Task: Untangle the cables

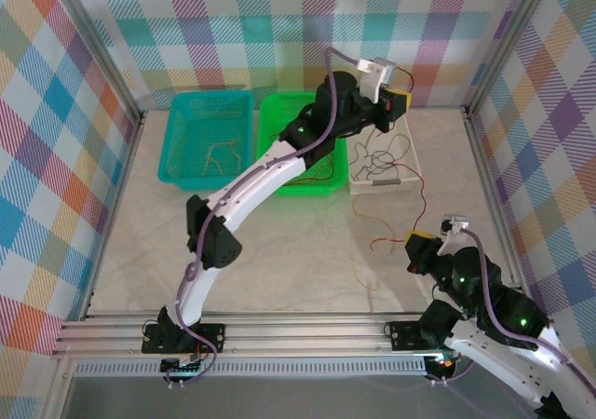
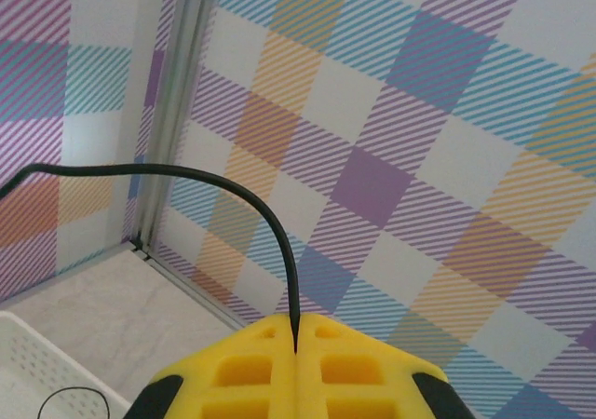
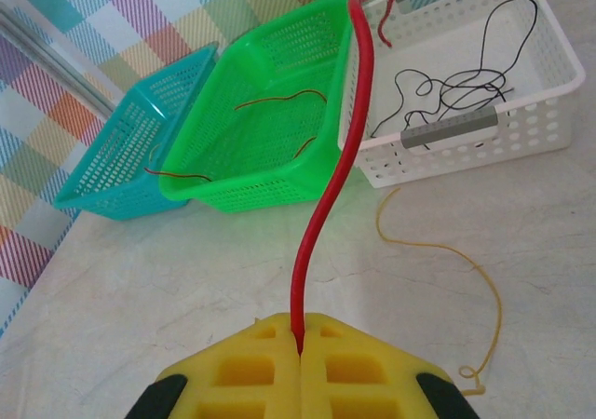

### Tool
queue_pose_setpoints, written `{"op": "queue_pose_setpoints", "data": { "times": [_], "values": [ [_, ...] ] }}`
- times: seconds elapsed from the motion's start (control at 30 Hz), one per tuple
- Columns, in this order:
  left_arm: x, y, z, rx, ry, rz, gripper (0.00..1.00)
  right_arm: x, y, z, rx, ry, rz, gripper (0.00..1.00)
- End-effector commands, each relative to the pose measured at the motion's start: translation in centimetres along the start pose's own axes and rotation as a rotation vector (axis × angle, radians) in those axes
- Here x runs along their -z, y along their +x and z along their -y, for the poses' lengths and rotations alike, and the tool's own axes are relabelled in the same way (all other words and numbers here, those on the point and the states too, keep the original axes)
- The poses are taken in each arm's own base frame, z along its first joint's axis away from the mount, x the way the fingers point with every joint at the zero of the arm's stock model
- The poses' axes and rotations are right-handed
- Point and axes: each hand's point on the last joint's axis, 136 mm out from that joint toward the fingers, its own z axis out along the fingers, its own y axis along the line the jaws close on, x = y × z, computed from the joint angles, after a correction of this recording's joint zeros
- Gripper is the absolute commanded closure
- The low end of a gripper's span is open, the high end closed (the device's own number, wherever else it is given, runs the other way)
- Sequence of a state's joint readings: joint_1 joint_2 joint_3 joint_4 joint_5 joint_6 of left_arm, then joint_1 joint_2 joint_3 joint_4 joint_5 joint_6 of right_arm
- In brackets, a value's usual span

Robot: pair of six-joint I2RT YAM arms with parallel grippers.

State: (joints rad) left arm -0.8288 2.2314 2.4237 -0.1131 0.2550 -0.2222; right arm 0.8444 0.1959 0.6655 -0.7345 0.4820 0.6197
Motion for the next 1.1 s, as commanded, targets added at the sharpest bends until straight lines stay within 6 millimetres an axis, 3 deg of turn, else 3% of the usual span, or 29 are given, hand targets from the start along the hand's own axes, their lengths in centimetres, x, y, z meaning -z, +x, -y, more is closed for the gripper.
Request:
{"op": "queue_pose_setpoints", "data": {
  "times": [0.0,0.3,0.43,0.6,0.83,0.93,1.0,1.07],
  "values": [
    [-1.5,0.4,-0.8,0.023,0.007,0.002,1.0,0.6,-0.7,-0.3,0.005,-0.037,0.041,1.0],
    [-5.7,8.5,-7.5,0.142,-0.091,-0.071,1.0,2.1,-1.4,-0.2,0.025,-0.066,0.074,1.0],
    [-6.9,12.3,-8.9,0.198,-0.097,-0.121,1.0,2.2,-1.6,-0.6,0.037,-0.082,0.08,1.0],
    [-7.4,15.7,-9.9,0.24,-0.111,-0.186,1.0,2.0,-1.6,-0.7,0.039,-0.089,0.083,1.0],
    [-7.2,17.9,-11.2,0.234,-0.152,-0.247,1.0,1.9,-1.6,-0.8,0.04,-0.09,0.086,1.0],
    [-6.8,18.2,-11.8,0.24,-0.168,-0.267,0.85,1.9,-1.6,-0.9,0.038,-0.092,0.086,1.0],
    [-6.6,18.3,-12.0,0.239,-0.163,-0.281,0.87,1.9,-1.7,-0.8,0.036,-0.09,0.087,1.0],
    [-6.3,18.3,-12.4,0.236,-0.181,-0.287,0.81,1.9,-1.7,-0.8,0.034,-0.09,0.086,1.0]
  ]
}}
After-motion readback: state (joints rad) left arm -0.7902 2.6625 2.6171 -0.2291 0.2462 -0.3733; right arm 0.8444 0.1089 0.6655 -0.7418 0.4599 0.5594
